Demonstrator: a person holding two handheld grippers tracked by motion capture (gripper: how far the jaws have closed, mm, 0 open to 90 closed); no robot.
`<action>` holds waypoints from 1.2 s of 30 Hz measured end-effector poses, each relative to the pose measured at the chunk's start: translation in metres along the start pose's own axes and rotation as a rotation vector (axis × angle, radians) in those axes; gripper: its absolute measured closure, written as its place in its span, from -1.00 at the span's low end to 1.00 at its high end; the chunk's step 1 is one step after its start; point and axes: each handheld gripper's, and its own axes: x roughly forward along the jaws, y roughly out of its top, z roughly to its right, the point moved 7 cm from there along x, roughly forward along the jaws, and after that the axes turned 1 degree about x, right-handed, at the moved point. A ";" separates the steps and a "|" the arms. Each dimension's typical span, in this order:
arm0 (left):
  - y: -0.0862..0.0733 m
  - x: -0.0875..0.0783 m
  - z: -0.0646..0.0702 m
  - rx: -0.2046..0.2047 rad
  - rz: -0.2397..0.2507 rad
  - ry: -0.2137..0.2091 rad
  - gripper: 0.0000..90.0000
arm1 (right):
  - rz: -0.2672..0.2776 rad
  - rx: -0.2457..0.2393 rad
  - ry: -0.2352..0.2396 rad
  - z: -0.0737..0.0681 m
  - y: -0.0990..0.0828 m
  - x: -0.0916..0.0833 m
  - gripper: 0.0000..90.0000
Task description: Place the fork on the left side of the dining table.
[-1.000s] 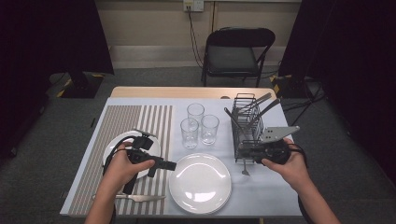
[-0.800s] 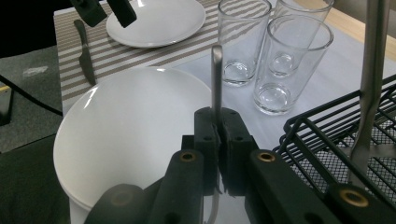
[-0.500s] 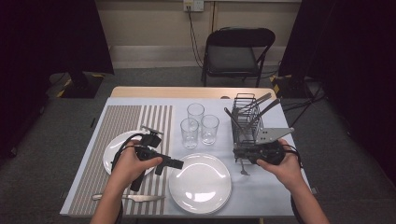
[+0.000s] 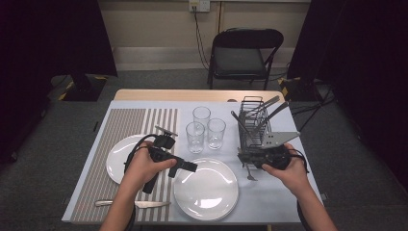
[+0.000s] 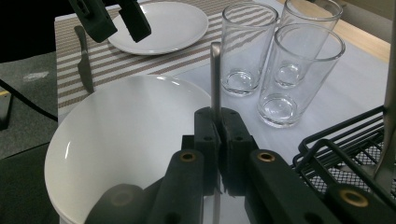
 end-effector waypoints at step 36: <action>0.045 0.014 0.040 0.020 -0.003 -0.034 -0.20 | -0.010 -0.027 0.018 -0.011 0.000 0.019 0.92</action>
